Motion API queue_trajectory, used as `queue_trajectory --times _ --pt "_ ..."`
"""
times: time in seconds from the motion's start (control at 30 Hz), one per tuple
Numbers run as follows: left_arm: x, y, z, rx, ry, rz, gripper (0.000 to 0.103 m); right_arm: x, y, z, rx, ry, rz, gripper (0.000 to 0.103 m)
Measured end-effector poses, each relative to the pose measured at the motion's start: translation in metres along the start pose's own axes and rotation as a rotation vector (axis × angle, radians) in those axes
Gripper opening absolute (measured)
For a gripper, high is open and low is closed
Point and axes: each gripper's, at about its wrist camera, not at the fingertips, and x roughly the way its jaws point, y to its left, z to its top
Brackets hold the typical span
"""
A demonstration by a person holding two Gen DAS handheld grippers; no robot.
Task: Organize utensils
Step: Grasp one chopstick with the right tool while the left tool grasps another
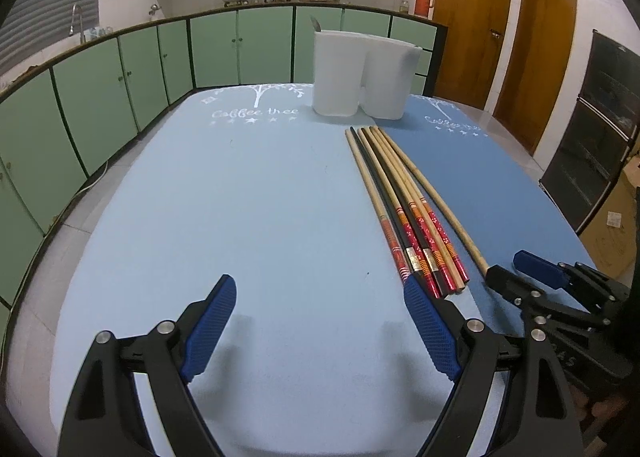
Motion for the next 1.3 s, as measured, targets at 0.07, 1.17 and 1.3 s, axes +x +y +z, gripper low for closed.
queue_trajectory --times 0.07,1.17,1.3 --pt "0.0 0.0 -0.001 -0.002 0.0 -0.002 0.084 0.002 0.002 -0.001 -0.006 0.008 0.01 0.042" --pt "0.025 -0.019 -0.011 0.041 0.054 0.041 0.082 0.003 -0.002 -0.004 -0.009 0.001 0.03 0.01" --pt "0.028 -0.023 -0.008 0.052 0.038 0.029 0.064 0.005 0.0 -0.005 -0.015 -0.012 0.031 0.01"
